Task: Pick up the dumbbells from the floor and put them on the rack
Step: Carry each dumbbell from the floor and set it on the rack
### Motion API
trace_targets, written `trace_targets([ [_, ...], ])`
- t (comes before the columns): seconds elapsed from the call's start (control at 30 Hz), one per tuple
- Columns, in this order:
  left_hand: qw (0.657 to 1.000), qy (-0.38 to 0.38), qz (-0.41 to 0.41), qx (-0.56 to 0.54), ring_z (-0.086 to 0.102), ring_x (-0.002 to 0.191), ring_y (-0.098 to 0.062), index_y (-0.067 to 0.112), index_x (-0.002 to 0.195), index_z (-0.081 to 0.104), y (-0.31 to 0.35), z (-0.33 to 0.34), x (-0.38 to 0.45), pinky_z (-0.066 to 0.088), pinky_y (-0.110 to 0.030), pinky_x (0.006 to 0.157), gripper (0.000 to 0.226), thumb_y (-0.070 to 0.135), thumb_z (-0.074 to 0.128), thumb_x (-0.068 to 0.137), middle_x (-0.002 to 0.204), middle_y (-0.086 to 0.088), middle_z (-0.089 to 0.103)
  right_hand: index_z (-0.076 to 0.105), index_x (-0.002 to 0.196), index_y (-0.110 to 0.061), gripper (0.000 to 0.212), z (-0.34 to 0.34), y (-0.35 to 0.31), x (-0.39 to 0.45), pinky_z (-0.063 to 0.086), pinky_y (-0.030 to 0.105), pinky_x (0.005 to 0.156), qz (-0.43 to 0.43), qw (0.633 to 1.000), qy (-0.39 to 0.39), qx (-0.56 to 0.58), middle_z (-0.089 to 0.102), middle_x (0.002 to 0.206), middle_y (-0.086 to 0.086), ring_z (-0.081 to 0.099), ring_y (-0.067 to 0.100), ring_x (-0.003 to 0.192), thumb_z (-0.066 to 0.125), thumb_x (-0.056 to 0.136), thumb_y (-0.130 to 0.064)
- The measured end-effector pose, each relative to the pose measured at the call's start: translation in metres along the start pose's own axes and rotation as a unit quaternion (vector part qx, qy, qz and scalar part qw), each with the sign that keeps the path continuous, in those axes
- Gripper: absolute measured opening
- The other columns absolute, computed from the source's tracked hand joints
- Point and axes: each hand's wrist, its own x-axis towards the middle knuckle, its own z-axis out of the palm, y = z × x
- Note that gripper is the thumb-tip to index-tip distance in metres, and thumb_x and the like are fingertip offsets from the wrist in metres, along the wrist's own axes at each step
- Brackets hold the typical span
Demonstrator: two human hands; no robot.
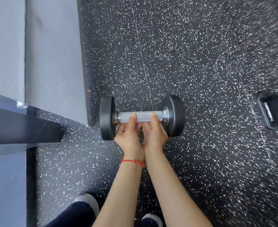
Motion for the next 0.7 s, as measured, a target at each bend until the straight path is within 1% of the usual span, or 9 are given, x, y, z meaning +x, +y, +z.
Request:
trace_targets([
  [0.1,1.000,0.013,-0.007,0.010,0.064,0.056,-0.010,0.008,0.069,0.057,0.020,0.004,-0.033,0.052,-0.015,0.053,0.016,0.006,0.067,0.081,0.073,-0.008,0.062,0.068,0.079,-0.009,0.005,0.002,-0.018,-0.031,0.056,0.031,0.082,0.006,1.000,0.008,-0.001,0.073,0.064,-0.003,0.069,0.016,0.072,0.065,0.083,-0.010],
  [0.13,1.000,0.019,-0.009,0.017,0.063,0.055,-0.009,0.008,0.069,0.056,0.027,0.005,-0.047,0.051,-0.014,0.052,0.016,0.006,0.066,0.081,0.072,-0.007,0.061,0.068,0.079,-0.010,0.005,0.002,-0.024,-0.043,0.056,0.032,0.083,0.008,1.000,0.016,-0.004,0.073,0.066,-0.002,0.070,0.018,0.075,0.066,0.083,-0.011],
  [0.23,0.999,0.026,-0.014,0.030,0.062,0.064,-0.014,0.008,0.070,0.058,0.046,0.004,-0.086,0.052,-0.014,0.055,0.014,0.006,0.067,0.081,0.073,-0.007,0.061,0.069,0.080,-0.008,0.004,0.003,-0.045,-0.082,0.056,0.033,0.082,0.017,0.999,0.030,-0.006,0.074,0.069,0.000,0.070,0.019,0.076,0.067,0.082,-0.012],
  [0.3,0.999,0.029,-0.005,0.039,0.061,0.069,-0.016,0.008,0.071,0.059,0.061,0.003,-0.111,0.054,-0.016,0.057,0.013,0.006,0.066,0.082,0.074,-0.006,0.061,0.068,0.079,-0.009,0.005,0.006,-0.061,-0.110,0.056,0.030,0.080,0.022,0.999,0.040,-0.002,0.072,0.063,-0.003,0.069,0.016,0.071,0.066,0.083,-0.010],
  [0.37,0.998,0.034,0.003,0.051,0.061,0.071,-0.017,0.008,0.070,0.059,0.076,0.004,-0.138,0.056,-0.017,0.060,0.014,0.006,0.065,0.082,0.074,-0.006,0.062,0.067,0.077,-0.010,0.006,0.010,-0.076,-0.138,0.055,0.031,0.082,0.018,0.998,0.061,-0.001,0.071,0.059,-0.005,0.067,0.017,0.072,0.066,0.083,-0.009],
  [0.53,0.996,0.045,0.000,0.072,0.062,0.077,-0.020,0.008,0.071,0.058,0.116,0.003,-0.209,0.055,-0.016,0.060,0.014,0.008,0.066,0.082,0.076,-0.008,0.061,0.069,0.073,-0.013,0.009,0.017,-0.115,-0.213,0.054,0.034,0.083,0.002,0.997,0.078,-0.022,0.071,0.071,0.001,0.067,0.023,0.081,0.067,0.082,-0.009],
  [0.6,0.995,0.050,0.000,0.080,0.063,0.079,-0.020,0.009,0.071,0.057,0.132,0.002,-0.241,0.056,-0.018,0.063,0.014,0.009,0.067,0.082,0.078,-0.009,0.061,0.069,0.070,-0.012,0.013,0.018,-0.132,-0.243,0.054,0.032,0.077,-0.001,0.996,0.078,-0.031,0.070,0.072,0.003,0.067,0.022,0.078,0.067,0.082,-0.009],
  [0.67,0.995,0.047,-0.003,0.091,0.063,0.082,-0.020,0.009,0.071,0.058,0.148,0.002,-0.274,0.056,-0.022,0.073,0.014,0.010,0.067,0.081,0.079,-0.009,0.061,0.068,0.067,-0.013,0.016,0.019,-0.150,-0.273,0.054,0.024,0.067,0.000,0.996,0.079,-0.032,0.071,0.066,-0.001,0.067,0.015,0.068,0.066,0.083,-0.010],
  [0.7,0.994,0.042,-0.004,0.096,0.063,0.082,-0.019,0.010,0.071,0.058,0.155,0.001,-0.291,0.056,-0.022,0.074,0.014,0.011,0.068,0.081,0.079,-0.008,0.061,0.068,0.065,-0.013,0.018,0.018,-0.158,-0.290,0.054,0.022,0.063,0.000,0.996,0.082,-0.029,0.071,0.062,-0.002,0.067,0.013,0.065,0.066,0.083,-0.010],
])
